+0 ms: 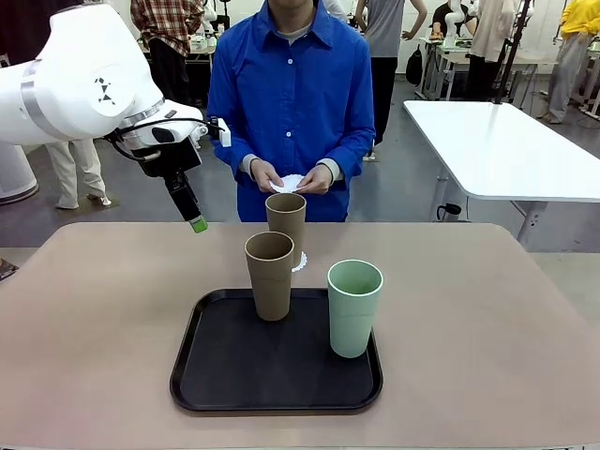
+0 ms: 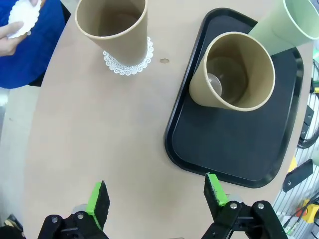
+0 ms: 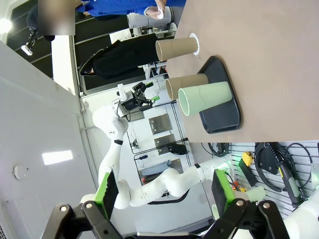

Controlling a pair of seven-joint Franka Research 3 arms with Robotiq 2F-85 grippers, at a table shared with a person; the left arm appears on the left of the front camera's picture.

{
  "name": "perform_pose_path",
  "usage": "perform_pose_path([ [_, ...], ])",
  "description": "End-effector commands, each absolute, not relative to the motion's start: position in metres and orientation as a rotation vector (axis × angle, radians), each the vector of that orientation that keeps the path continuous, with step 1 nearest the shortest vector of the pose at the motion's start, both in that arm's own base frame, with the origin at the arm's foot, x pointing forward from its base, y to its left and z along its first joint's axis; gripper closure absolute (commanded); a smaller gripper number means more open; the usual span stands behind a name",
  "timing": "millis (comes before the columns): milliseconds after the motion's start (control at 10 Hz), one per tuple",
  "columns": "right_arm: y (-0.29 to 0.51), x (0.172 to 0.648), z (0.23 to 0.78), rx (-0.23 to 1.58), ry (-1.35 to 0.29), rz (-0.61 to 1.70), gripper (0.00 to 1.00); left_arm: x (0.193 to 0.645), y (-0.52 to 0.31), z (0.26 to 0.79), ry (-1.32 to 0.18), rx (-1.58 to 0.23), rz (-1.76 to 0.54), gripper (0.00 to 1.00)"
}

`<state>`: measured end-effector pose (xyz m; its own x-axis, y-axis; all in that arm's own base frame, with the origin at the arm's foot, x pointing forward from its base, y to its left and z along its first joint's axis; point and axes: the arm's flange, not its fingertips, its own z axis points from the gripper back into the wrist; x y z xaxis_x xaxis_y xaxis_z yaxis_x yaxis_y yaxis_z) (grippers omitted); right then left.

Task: Place coasters on the table and set cups on them.
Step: Pick up one Reusable plastic cup and place it on a coaster set by the human, then take one Reusable plastic cup from the Flat Tray and place it on a coaster set by the human.

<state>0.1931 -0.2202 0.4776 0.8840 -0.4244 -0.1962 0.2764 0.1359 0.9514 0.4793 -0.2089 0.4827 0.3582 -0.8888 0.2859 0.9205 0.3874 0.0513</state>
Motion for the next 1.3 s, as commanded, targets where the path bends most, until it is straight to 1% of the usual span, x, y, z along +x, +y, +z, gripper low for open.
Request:
perform_pose_path([
  [0,-0.221,0.193,0.478,1.352,-0.135,-0.504,0.00,0.480,-0.203,0.481,-0.286,-0.148,-1.189,0.00],
  [700,-0.221,0.193,0.478,1.352,-0.135,-0.504,0.00,0.481,-0.206,0.481,-0.282,-0.127,-1.167,0.00],
  [800,-0.221,0.193,0.478,1.352,-0.135,-0.504,0.00,0.458,-0.194,0.489,-0.316,-0.100,-0.994,0.00],
  [900,-0.221,0.193,0.478,1.352,-0.135,-0.504,0.00,0.443,-0.176,0.489,-0.322,-0.134,-0.900,0.00],
  [1100,-0.221,0.193,0.478,1.352,-0.135,-0.504,0.00,0.445,-0.121,0.481,-0.245,-0.203,-0.761,0.00],
  [1200,-0.221,0.193,0.478,1.352,-0.135,-0.504,0.00,0.434,-0.095,0.478,-0.240,-0.170,-0.686,0.00],
])
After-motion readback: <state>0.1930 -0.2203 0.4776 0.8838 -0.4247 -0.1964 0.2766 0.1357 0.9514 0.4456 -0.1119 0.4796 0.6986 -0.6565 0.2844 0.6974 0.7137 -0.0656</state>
